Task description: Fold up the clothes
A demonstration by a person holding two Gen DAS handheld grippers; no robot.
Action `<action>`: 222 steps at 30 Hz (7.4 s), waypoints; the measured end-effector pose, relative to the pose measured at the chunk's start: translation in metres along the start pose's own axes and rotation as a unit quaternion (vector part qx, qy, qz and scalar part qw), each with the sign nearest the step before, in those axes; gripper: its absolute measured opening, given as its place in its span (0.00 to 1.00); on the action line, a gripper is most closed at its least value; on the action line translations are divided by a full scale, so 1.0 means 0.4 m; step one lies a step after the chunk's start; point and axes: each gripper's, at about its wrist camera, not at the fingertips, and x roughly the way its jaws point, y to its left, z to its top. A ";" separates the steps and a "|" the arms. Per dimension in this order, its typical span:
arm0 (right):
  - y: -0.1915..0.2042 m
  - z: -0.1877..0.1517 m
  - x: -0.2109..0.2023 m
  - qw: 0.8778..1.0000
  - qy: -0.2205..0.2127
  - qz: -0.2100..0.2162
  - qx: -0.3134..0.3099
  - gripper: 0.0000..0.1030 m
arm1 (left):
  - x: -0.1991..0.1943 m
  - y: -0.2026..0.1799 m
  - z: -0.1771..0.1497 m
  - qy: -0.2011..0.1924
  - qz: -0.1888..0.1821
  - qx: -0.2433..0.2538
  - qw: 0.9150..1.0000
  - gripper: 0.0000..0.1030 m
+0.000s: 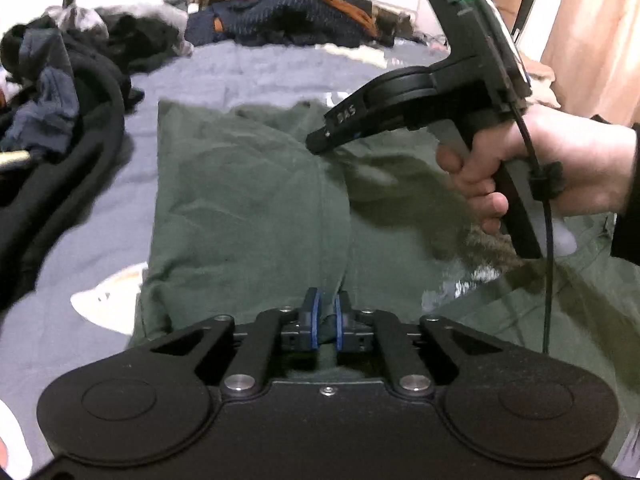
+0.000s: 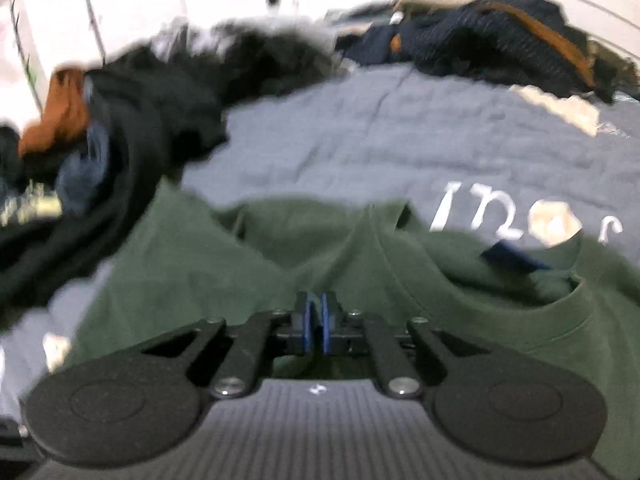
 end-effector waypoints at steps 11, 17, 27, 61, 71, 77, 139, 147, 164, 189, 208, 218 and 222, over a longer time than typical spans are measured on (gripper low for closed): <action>-0.044 0.010 -0.182 0.996 -0.064 0.023 0.055 0.14 | -0.065 0.058 0.035 -0.066 -0.053 -0.093 0.992 0.51; -0.068 -0.052 -0.301 0.993 -0.078 0.008 0.089 0.41 | -0.063 0.039 0.045 -0.072 -0.031 -0.089 0.993 0.51; -0.116 -0.203 -0.437 0.987 -0.079 -0.042 0.132 0.44 | -0.055 -0.013 0.065 -0.080 -0.028 -0.089 0.992 0.55; -0.447 -0.417 -0.653 0.958 -0.096 -0.154 0.220 0.44 | 0.077 -0.289 0.066 -0.080 -0.088 -0.044 0.992 0.56; -0.621 -0.524 -0.677 0.914 -0.076 -0.187 0.351 0.44 | 0.072 -0.376 0.063 -0.073 -0.100 -0.014 0.992 0.56; -0.692 -0.565 -0.686 0.882 -0.079 -0.178 0.429 0.44 | 0.077 -0.419 0.065 -0.085 -0.105 -0.033 0.990 0.56; -0.392 -0.417 -0.514 0.999 0.008 -0.009 0.033 0.23 | 0.087 -0.397 0.065 -0.097 -0.069 -0.098 0.988 0.61; -0.443 -0.404 -0.594 0.993 -0.039 0.027 0.113 0.41 | 0.086 -0.346 0.070 -0.097 -0.062 -0.126 0.985 0.61; -0.518 -0.426 -0.566 0.965 -0.035 0.064 0.250 0.42 | 0.226 -0.290 0.157 -0.061 -0.072 -0.116 0.989 0.61; -0.575 -0.485 -0.503 0.943 -0.004 -0.013 0.331 0.01 | 0.266 -0.280 0.268 -0.031 -0.057 -0.084 0.994 0.38; -0.582 -0.462 -0.518 0.947 -0.019 -0.003 0.320 0.07 | 0.246 -0.467 0.135 0.038 -0.143 -0.020 0.989 0.15; -0.580 -0.470 -0.500 0.947 0.004 -0.006 0.320 0.09 | 0.188 -0.406 0.078 0.074 -0.176 -0.044 0.981 0.10; -0.586 -0.470 -0.505 0.946 0.002 -0.006 0.325 0.09 | 0.155 -0.390 0.129 0.037 -0.172 -0.049 0.983 0.15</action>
